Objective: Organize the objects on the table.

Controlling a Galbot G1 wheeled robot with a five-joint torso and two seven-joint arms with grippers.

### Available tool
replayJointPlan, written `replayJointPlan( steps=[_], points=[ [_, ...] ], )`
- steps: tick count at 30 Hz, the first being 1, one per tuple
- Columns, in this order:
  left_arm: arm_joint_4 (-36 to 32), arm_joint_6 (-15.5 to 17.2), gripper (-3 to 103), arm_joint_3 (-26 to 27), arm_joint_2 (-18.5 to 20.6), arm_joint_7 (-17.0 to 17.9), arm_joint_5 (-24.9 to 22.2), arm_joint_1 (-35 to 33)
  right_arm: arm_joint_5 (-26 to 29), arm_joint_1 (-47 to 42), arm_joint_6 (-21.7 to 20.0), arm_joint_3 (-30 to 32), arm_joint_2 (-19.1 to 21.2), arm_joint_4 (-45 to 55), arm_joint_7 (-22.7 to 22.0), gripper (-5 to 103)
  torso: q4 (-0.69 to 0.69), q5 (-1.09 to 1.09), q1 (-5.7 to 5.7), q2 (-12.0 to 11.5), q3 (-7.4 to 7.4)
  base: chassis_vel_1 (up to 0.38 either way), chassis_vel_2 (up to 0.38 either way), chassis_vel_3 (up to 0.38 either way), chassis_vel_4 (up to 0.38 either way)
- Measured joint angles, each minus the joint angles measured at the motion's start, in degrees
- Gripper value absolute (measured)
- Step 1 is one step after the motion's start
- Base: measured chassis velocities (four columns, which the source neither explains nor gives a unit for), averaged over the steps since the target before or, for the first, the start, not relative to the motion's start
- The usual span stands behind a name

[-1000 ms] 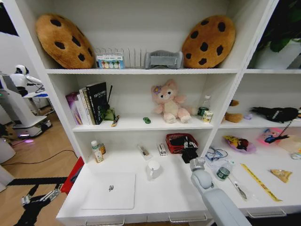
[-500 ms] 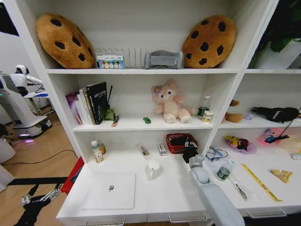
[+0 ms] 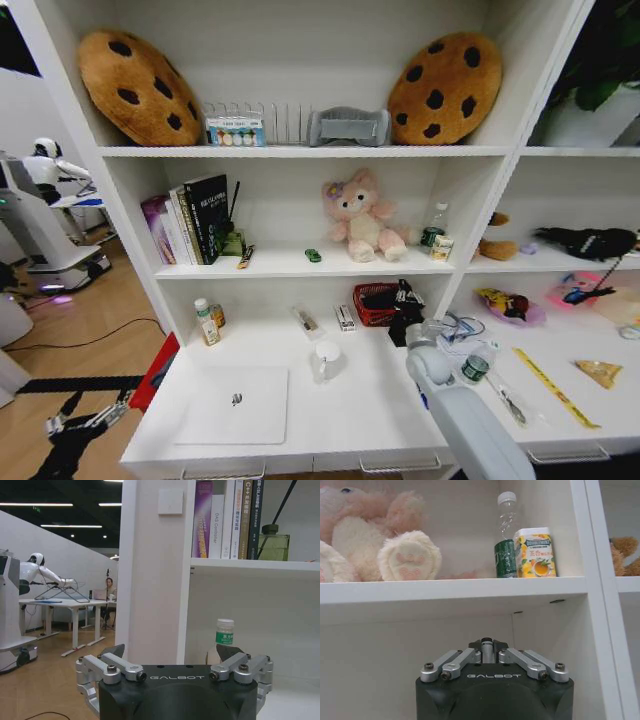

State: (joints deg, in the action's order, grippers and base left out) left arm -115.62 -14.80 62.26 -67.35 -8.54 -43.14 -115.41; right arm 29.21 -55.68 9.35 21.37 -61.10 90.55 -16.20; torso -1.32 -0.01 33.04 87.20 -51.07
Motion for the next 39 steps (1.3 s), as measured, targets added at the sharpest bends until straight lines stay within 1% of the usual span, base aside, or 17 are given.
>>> replayJointPlan(
  steps=[3,7,12,15,20,23,25,28,29,31,33,36,37,39],
  points=[
    [0.0,0.0,100,0.0,0.0,0.0,0.0,0.0,-0.17,-1.05,0.45,0.45,0.17,-1.01,0.65,10,0.0,0.02,0.0,0.0,0.0,0.0,0.0,0.0,0.0],
    [0.0,0.0,100,0.0,0.0,0.0,0.0,0.0,-0.78,-1.51,1.18,0.46,-1.0,-3.24,1.26,10,-0.01,0.01,0.0,0.0,0.0,0.0,0.0,0.0,0.0],
    [0.0,0.0,100,0.0,0.0,0.0,0.0,0.0,-1.11,0.45,1.8,-0.93,-2.89,-6.73,1.42,10,0.02,0.01,0.0,0.0,0.0,0.0,0.0,0.0,0.0],
    [0.0,0.0,100,0.0,0.0,0.0,0.0,0.0,-1.24,1.06,2.01,-1.24,-3.09,-7.71,1.57,10,0.02,0.01,0.0,0.0,0.0,0.0,0.0,0.0,0.0],
    [0.0,0.0,100,0.0,0.0,0.0,0.0,0.0,-1.35,1.45,2.42,-1.35,-2.84,-8.72,1.88,10,0.01,0.01,0.0,0.0,0.0,0.0,0.0,0.0,0.0],
    [0.0,0.0,100,0.0,0.0,0.0,0.0,0.0,-1.28,0.76,2.39,-1.32,-2.01,-8.36,2.2,10,0.0,0.01,0.0,0.0,0.0,0.0,0.0,0.0,0.0],
    [0.0,0.0,100,0.0,0.0,0.0,0.0,0.0,-1.23,0.29,2.27,-1.21,-1.63,-7.87,2.39,9,0.0,0.01,0.0,0.0,0.0,0.0,0.0,0.0,0.0],
    [0.0,0.0,100,0.0,0.0,0.0,0.0,0.0,-1.08,-0.87,1.89,-0.57,-1.17,-6.53,2.45,24,0.0,0.01,0.0,0.0,0.0,0.0,0.0,0.0,0.0],
    [0.0,0.0,100,0.0,0.0,0.0,0.0,0.0,-1.08,-0.87,1.89,-0.57,-1.17,-6.53,2.45,24,0.0,0.01,0.0,0.0,0.0,0.0,0.0,0.0,0.0],
    [0.0,0.0,100,0.0,0.0,0.0,0.0,0.0,-1.04,-1.79,1.62,-0.25,-0.73,-5.18,2.37,35,0.0,0.01,0.0,0.0,0.0,0.0,0.0,0.0,0.0],
    [0.0,0.0,100,0.0,0.0,0.0,0.0,0.0,-1.04,-2.31,1.48,-0.06,-0.51,-4.32,2.25,35,0.0,0.01,0.0,0.0,0.0,0.0,0.0,0.0,0.0],
    [0.0,0.0,100,0.0,0.0,0.0,0.0,0.0,-0.95,-4.75,0.46,0.62,0.61,0.36,1.39,52,0.01,0.0,0.01,0.0,0.0,0.0,0.0,0.0,0.0],
    [0.0,0.0,100,0.0,0.0,0.0,0.0,0.0,-0.95,-4.75,0.46,0.62,0.61,0.36,1.39,52,0.01,0.0,0.01,0.0,0.0,0.0,0.0,0.0,0.0],
    [0.01,0.0,100,0.0,0.0,0.0,0.0,0.0,-0.77,-7.38,-0.42,0.99,1.79,5.11,0.68,63,0.01,0.01,0.0,0.0,0.0,0.0,0.0,0.0,0.0]
  ],
)
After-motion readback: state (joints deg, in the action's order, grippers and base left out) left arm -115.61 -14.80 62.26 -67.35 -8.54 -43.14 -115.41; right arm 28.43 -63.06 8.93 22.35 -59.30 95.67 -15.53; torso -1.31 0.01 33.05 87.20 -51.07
